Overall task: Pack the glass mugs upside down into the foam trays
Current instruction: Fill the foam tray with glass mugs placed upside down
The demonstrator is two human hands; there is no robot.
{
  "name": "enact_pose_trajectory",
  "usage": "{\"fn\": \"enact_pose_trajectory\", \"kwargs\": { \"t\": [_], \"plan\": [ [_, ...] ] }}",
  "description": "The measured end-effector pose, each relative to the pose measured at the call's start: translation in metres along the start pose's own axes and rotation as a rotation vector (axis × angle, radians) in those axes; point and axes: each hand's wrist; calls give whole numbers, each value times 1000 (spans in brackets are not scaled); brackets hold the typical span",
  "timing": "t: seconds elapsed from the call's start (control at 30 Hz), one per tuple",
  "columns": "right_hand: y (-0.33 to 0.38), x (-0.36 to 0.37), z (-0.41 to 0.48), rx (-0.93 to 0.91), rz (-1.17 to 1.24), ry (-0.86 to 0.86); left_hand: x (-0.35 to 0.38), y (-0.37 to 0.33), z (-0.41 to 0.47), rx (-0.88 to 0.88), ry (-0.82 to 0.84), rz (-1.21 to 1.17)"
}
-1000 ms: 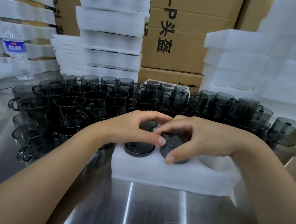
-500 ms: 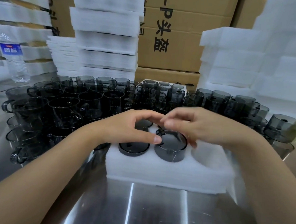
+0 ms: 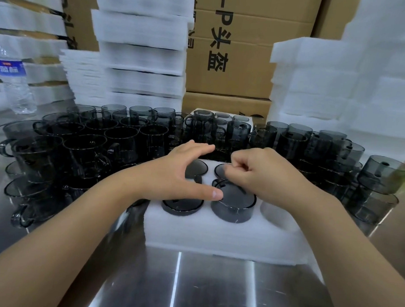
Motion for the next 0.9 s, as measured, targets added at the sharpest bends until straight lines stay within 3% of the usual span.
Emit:
{"fn": "enact_pose_trajectory", "kwargs": {
  "t": [0.33,0.63,0.77,0.9],
  "plan": [
    [8,4,2,2,-285,149,-4,-8,-3,-44,125,76],
    [13,15,3,-111,-739,97,-2,-8,-2,-58,151,103],
    [4,19,-1,-181,-719,41,-2,-7,-1,-62,153,127],
    [0,18,-6,-155,-541,-34,-1,-9,-1,-65,162,134]
  ]
}}
Point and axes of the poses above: each hand's wrist, its own z-axis towards the middle knuckle, its own x-axis out of the palm, y = z × x, and after that the axes turned 4 degrees about z, right-handed
